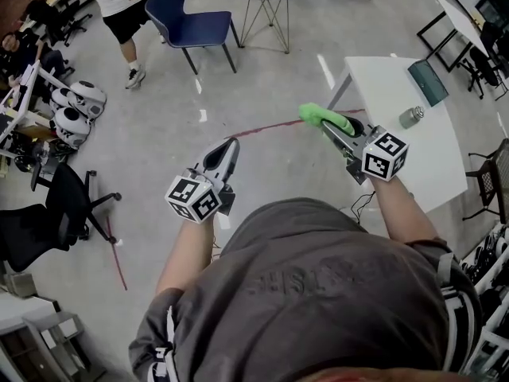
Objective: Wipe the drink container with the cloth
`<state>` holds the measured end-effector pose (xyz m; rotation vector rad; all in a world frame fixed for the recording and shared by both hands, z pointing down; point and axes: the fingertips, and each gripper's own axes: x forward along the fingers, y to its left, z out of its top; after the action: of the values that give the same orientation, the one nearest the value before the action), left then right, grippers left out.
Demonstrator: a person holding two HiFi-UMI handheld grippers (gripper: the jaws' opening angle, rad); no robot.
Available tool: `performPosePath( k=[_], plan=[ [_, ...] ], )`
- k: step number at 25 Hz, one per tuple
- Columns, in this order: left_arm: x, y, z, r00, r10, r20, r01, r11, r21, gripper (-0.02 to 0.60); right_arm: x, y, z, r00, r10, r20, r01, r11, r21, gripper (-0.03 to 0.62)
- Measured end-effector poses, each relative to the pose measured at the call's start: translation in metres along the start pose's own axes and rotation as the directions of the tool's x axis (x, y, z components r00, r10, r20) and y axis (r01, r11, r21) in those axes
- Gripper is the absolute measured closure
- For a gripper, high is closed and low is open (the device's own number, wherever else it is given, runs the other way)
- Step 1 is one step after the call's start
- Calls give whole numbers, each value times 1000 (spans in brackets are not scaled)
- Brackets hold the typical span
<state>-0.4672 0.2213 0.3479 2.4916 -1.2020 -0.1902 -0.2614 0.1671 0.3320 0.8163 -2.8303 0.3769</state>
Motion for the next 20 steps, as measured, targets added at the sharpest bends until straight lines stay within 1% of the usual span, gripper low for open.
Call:
performPosePath(
  k=[5, 9, 11, 15, 18, 20],
  plan=[
    [42, 9, 5, 999, 35, -14, -35, 999, 7, 577, 8, -49, 10, 999, 35, 8, -35, 999, 12, 514],
    [76, 32, 5, 994, 110, -22, -109, 994, 21, 577, 38, -95, 10, 994, 108, 10, -108, 994, 23, 514],
    [102, 43, 9, 990, 143, -18, -142, 990, 25, 577, 52, -126, 15, 990, 139, 7, -139, 990, 23, 514],
    [160, 42, 20, 979, 206, 5, -206, 978, -15, 577, 60, -184, 34, 981, 192, -14, -192, 981, 10, 514],
    [194, 44, 22, 974, 226, 4, -225, 974, -31, 577, 70, -212, 43, 975, 220, -20, -221, 975, -17, 514],
    [210, 43, 19, 976, 215, -16, -216, 976, -28, 577, 73, -225, 42, 976, 216, -14, -217, 976, -3, 514]
  ],
)
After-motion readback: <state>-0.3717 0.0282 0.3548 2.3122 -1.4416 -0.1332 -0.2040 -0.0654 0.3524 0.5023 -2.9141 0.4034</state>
